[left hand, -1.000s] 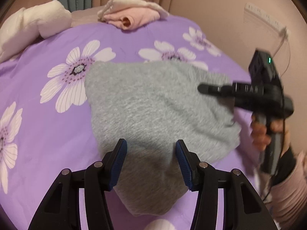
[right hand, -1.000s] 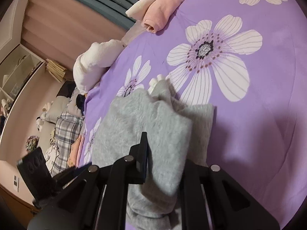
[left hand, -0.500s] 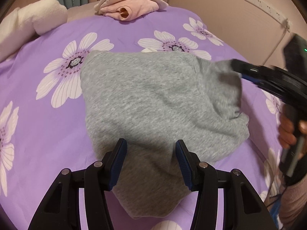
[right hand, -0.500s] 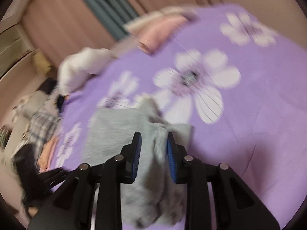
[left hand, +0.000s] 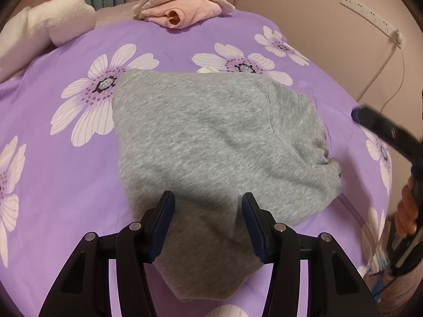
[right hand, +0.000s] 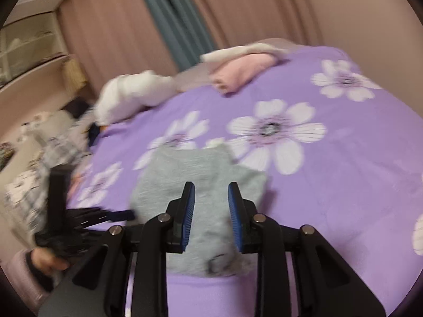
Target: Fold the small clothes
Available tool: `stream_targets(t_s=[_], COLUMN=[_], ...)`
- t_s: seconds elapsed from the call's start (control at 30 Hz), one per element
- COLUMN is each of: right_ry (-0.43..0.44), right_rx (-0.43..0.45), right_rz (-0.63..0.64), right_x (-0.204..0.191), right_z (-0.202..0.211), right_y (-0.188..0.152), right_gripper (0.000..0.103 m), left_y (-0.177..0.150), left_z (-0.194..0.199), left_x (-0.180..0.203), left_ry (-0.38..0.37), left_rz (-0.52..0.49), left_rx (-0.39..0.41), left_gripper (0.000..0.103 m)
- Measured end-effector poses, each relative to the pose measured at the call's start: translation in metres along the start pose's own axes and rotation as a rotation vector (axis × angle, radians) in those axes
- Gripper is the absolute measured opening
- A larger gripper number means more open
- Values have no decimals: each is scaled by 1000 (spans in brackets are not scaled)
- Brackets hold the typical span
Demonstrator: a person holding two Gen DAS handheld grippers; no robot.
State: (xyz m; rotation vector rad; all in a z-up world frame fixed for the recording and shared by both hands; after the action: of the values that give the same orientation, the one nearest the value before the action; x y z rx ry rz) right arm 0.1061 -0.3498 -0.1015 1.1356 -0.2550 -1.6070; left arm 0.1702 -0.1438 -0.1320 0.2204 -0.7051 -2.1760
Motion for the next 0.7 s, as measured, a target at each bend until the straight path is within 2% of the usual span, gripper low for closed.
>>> stream_targets(t_s=[0.07,0.13,0.27,0.37,0.53,0.7], right_ry=[27,14,-96,-115,-99,-83], right_rx=[-68,-133,-230,-235,-237,-235], right_rz=[29,55,112,135,111,88], right_x=[-9,-11,-1,1,5,6], right_z=[-9,-22,-45,-46,-43,-44], right_y=[-17,-36,-67,-73,-74,-75], right_gripper=[27,27,21,18,18,19], left_y=[0,0,0,5,34,54], left_z=[0,0,0,7,17,-14], left_x=[0,0,1,0,-14,-44], left_ry=[4,8,4,2,-18,-49], left_rz=[0,-2,2,13,69,185], left_rx=[0,0,0,13,98,63], left_gripper=[51,51,51,51,51,51])
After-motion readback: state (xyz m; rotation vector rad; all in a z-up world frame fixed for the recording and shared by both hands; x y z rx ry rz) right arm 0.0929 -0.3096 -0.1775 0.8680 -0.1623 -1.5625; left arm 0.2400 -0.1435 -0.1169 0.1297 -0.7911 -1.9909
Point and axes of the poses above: each gripper's, at about its wrist camera, not at the fingertips, and z roughly against the way its jaws point, x to its right, y to its top, the point moved 7 cm from there along -z, roughly the way its jaws point, and after that the axes turned 7 degrees about -z, right-handed, at the moved point
